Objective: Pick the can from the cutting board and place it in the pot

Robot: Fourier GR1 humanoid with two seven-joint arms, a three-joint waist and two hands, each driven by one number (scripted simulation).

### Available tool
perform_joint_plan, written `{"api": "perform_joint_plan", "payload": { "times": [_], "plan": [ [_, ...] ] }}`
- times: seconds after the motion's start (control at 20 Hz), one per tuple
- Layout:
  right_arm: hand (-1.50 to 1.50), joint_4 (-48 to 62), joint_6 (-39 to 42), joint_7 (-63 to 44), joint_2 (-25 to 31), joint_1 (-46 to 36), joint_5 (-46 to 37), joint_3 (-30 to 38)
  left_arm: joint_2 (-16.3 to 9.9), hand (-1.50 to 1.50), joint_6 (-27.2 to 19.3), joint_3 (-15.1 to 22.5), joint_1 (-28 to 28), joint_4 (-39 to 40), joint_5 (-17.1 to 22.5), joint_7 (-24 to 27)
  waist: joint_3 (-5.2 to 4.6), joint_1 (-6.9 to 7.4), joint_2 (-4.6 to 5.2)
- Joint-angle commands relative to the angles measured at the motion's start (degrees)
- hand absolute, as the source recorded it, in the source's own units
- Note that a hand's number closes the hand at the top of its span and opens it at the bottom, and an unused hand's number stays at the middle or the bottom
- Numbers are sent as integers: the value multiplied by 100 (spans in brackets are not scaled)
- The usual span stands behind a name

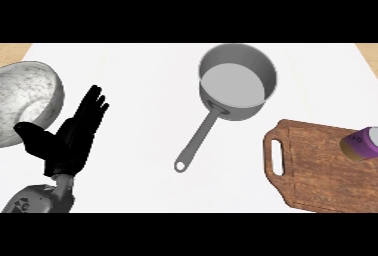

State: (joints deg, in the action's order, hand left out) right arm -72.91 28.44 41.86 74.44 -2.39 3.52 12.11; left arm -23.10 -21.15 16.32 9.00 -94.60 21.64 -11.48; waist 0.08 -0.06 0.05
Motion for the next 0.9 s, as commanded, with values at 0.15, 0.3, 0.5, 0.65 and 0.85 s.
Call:
{"api": "perform_joint_plan", "payload": {
  "times": [0.15,0.3,0.5,0.65,0.85],
  "plan": [
    [-150,16,613,-51,422,-187,-578,-600,61,0,236,-60,120,69,-13,-88,-9,105,19],
    [-150,-149,672,-513,223,-333,-546,-750,108,0,202,-174,330,130,-90,-271,-8,63,12],
    [-150,-47,482,-374,17,-248,-1046,-1005,214,0,36,5,44,-283,-337,-421,-4,70,0],
    [-150,-120,675,-797,-2,-550,-1196,-1154,366,0,134,12,-13,-42,-462,-219,-8,72,7],
    [-150,-89,178,-1017,-487,-714,-1924,-1666,426,0,303,-147,186,210,-444,-182,-7,84,20]
  ]
}}
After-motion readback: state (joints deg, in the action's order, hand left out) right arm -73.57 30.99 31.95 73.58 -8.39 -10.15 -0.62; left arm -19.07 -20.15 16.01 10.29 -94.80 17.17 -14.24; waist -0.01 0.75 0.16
